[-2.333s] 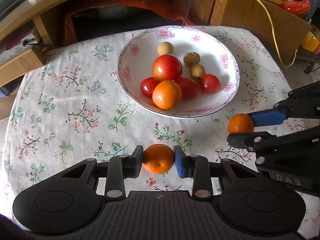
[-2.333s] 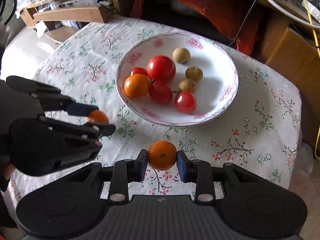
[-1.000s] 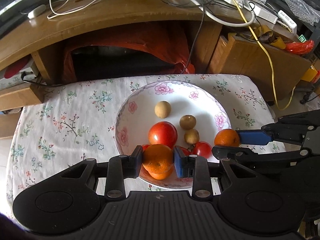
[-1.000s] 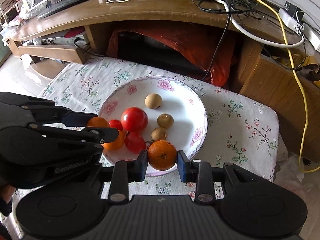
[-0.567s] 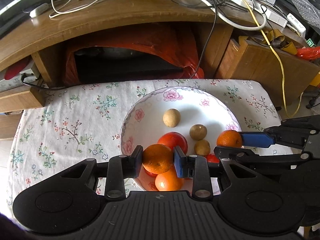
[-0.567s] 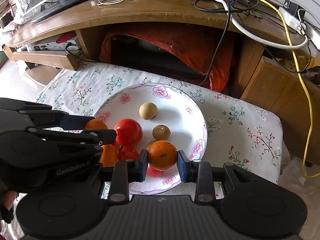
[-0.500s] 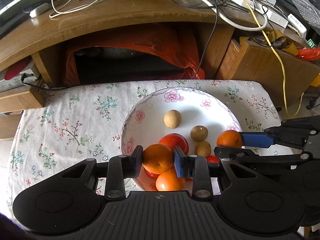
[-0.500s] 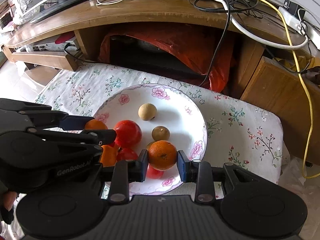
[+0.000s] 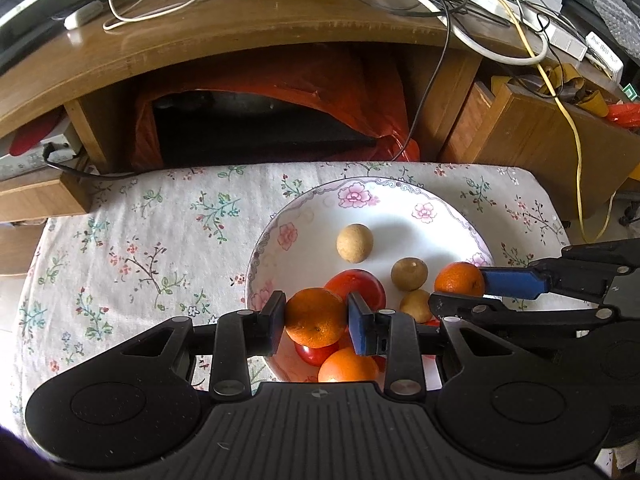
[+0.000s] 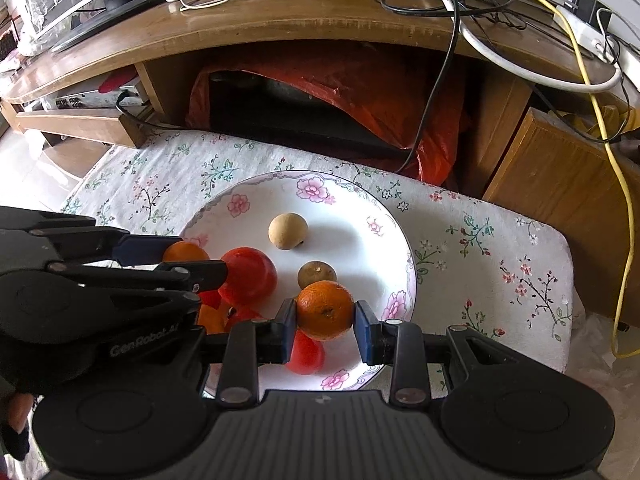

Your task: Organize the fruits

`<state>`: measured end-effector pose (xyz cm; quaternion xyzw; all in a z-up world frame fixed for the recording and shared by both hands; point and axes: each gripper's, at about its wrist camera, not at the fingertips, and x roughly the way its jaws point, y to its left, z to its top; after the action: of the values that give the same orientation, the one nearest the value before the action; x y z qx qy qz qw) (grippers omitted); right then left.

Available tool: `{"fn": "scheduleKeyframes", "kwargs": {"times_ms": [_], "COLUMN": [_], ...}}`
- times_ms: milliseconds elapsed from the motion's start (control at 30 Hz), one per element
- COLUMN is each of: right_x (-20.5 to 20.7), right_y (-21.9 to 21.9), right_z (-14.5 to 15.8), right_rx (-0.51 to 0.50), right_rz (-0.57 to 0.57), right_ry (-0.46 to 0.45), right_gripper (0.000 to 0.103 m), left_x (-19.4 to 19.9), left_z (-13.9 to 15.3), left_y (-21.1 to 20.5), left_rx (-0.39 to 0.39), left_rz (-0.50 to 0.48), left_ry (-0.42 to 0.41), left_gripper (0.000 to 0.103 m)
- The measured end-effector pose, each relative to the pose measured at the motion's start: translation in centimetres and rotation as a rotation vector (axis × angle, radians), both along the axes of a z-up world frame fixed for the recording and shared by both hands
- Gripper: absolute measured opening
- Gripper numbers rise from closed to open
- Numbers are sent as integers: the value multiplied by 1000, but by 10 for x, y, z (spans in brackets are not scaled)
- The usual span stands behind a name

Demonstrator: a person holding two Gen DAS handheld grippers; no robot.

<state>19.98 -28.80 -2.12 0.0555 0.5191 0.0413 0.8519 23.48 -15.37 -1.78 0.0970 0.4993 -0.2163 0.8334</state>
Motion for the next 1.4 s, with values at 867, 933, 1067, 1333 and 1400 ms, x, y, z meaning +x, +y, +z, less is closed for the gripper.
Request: {"fn": "scheduleKeyframes", "kwargs": {"times_ms": [867,933,1067,1333,1400], "right_x": [-2,-6,-13,-33,-38], "right_y": [-9,-9,-8,-3,-1], "right_z": [2,6,14,23,24], "right_rx": [-15,-17,-13,-2,-7], "right_rz": [-68,-70,-79,-80,-81], "right_ry": [-20,-25,-34,-38,-36], "right_gripper": [33,34,34,35,36], "left_x": [-10,-15,-25,-39,-45], "left_z": [12,15,17,20,20], "left_y": [3,5,7,16,19], "left_rx": [-13,-9,10,-2,-1], "left_rz": [11,14,13,29,28], "left_ry": [-43,-57,-75,-75,-77], "left_gripper": [59,61,65,69,69]}}
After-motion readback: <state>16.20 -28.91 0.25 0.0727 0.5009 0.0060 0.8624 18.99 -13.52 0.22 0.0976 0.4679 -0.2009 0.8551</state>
